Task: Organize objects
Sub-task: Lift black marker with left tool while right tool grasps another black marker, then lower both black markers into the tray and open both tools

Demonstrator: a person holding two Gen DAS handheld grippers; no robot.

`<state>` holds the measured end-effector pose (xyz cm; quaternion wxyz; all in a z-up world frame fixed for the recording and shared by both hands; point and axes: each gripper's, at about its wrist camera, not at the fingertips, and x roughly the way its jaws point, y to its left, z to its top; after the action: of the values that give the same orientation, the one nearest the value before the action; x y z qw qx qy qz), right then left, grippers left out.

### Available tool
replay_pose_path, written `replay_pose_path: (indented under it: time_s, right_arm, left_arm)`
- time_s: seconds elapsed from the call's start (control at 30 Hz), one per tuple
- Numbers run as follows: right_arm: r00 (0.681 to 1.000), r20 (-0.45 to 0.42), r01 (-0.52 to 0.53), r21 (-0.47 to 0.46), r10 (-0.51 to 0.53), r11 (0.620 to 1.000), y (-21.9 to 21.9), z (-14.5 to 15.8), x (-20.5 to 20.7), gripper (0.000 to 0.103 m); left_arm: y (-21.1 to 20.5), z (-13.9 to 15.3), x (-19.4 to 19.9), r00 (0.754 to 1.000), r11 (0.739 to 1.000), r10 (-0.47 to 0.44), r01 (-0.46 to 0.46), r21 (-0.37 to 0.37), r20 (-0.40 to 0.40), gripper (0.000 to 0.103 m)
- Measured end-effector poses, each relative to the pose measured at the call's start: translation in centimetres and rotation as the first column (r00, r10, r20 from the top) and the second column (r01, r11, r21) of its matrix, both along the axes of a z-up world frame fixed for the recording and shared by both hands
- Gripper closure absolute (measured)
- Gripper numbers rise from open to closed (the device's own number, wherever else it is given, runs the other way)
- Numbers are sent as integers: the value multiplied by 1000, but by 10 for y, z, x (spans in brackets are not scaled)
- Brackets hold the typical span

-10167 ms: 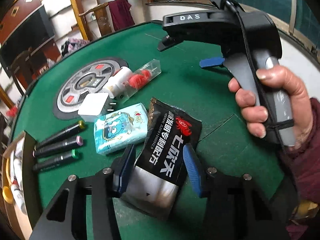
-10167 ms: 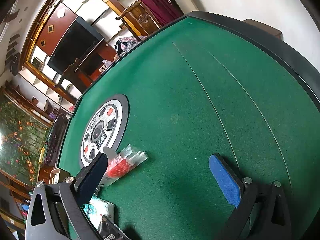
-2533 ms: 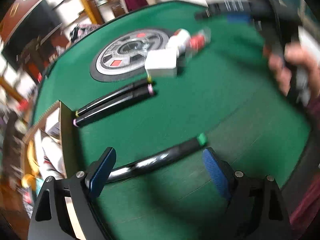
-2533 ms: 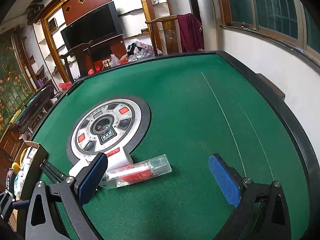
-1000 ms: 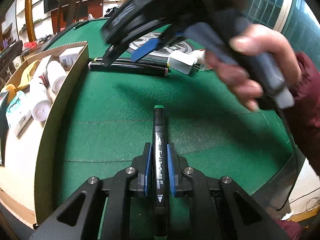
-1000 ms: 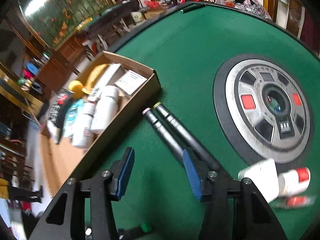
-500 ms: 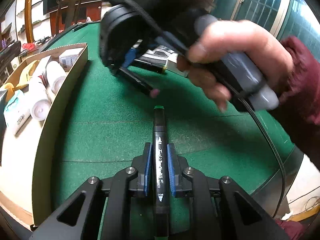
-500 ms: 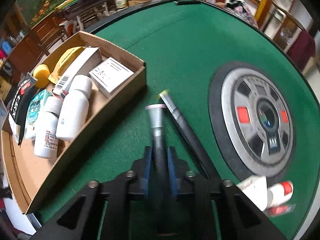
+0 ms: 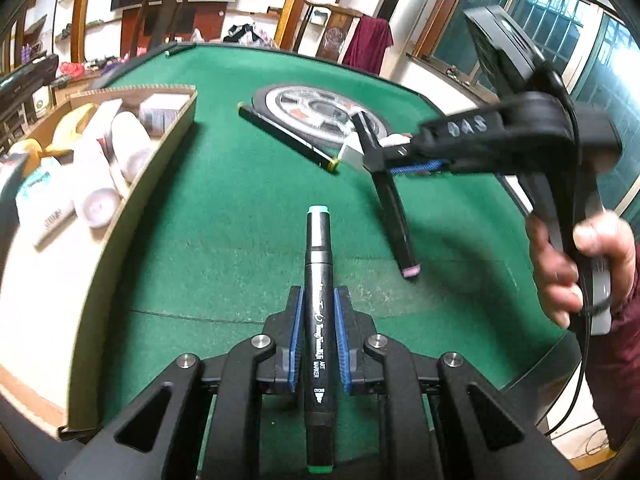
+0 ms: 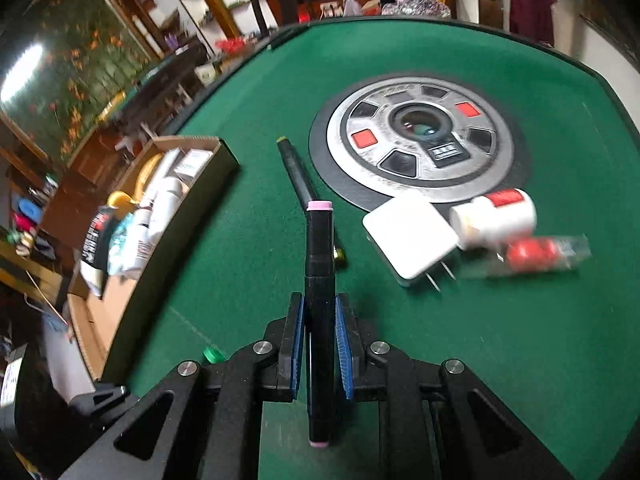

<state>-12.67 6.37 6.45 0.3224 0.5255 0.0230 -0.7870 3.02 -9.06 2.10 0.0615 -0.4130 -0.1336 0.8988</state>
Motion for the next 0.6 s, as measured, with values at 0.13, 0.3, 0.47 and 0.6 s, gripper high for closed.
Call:
replay_pose_path:
  time_s: [0.13,0.3,0.47,0.6]
  right_arm:
    - [1000,2,12,-65,-11,998,0,8,11,86]
    - [999,-43,6,-153,-13,988,-18,22,27,86]
    - [994,-112,-32,-207,8,978,-23,52,45,86]
    - [990,-125,-96,-255,65,962,-44,73,57,86]
  left_arm:
    - [2,15,9,999,1000,11,-12,-21,-38,89]
    - [-1,38,24,994,998,33,-38,-44,-101,88]
    - [-17,64,38,981,994,81,-94,-64,-175,89]
    - [-47,84,53,963,981,153,-175,-80,-223,88]
